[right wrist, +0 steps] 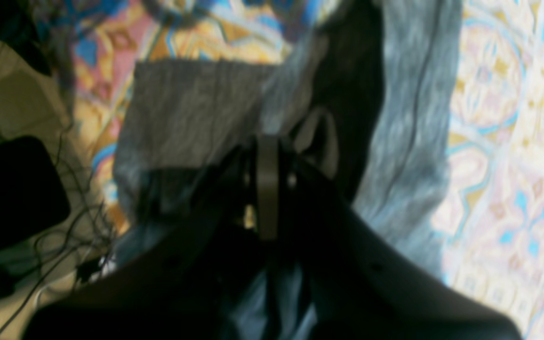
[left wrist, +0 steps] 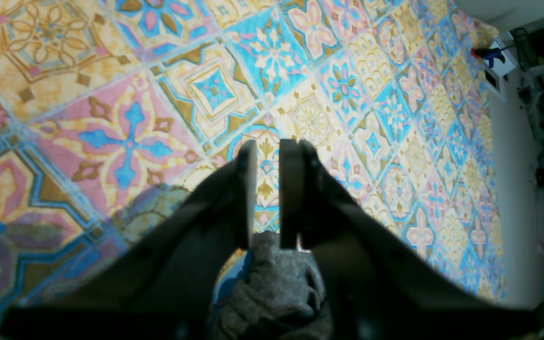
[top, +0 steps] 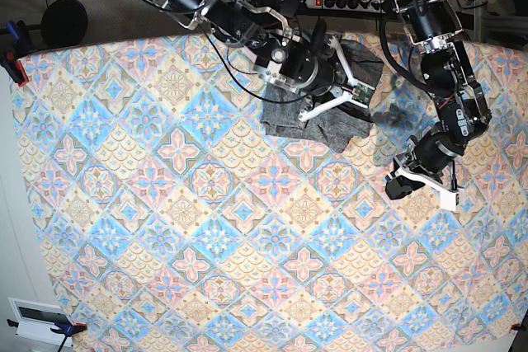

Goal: Layout the t-shirt on the table in an organized manner, then fold the t-shirt properly

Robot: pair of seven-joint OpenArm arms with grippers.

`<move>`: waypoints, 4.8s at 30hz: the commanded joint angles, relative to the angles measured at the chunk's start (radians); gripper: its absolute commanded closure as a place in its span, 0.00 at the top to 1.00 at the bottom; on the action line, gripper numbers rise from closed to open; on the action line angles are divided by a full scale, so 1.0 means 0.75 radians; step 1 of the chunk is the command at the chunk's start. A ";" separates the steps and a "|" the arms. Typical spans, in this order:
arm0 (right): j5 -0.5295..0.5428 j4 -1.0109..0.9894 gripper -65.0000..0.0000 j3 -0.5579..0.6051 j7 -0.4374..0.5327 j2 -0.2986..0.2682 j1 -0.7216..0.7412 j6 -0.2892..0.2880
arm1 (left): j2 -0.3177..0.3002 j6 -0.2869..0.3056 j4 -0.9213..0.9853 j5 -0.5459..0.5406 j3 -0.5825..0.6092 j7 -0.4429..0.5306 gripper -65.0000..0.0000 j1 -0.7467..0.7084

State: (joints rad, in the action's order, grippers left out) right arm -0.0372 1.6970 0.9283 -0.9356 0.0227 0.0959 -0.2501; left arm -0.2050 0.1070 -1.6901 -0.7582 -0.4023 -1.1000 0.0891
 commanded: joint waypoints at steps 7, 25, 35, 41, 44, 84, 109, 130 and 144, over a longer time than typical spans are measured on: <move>-0.003 0.021 0.00 -0.046 0.101 0.022 0.043 0.009 | -0.016 0.010 -0.022 -0.019 -0.009 0.025 0.14 0.015; -0.003 0.371 0.03 -0.416 -0.075 0.014 -0.184 0.011 | -0.024 0.010 0.162 -0.023 -0.009 0.025 0.14 0.040; -0.007 0.404 0.10 -0.416 -0.171 -0.179 -0.315 0.011 | -0.047 0.010 0.164 -0.019 0.034 0.021 0.14 0.048; -0.007 0.404 0.10 -0.416 -0.173 -0.179 -0.315 0.011 | -0.049 0.010 0.164 -0.019 0.071 0.021 0.14 0.042; -0.007 0.404 0.10 -0.412 -0.186 -0.179 -0.317 0.011 | -0.049 0.010 0.164 -0.019 0.069 0.021 0.14 0.042; -0.007 0.269 0.19 0.230 -0.284 0.069 0.000 0.013 | -0.039 0.010 0.164 0.052 0.075 0.015 0.14 0.038; -0.387 0.351 0.40 0.111 -0.466 0.018 -0.164 0.212 | -0.049 0.012 0.305 0.050 0.073 0.023 0.14 0.081; -0.303 0.351 0.40 0.208 -0.460 -0.240 -0.166 0.034 | -0.131 0.010 0.409 0.054 0.081 0.011 0.14 0.171; -0.301 0.351 0.16 0.226 -0.456 -0.244 -0.137 0.034 | -0.133 0.010 0.428 0.052 0.136 0.021 0.14 0.154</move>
State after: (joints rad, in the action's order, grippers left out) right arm -0.2508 1.9415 1.0863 -1.2881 -0.1799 -0.0086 -0.2317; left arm -0.2935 0.1081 -1.3552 -0.7063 -0.2970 -1.0996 0.1829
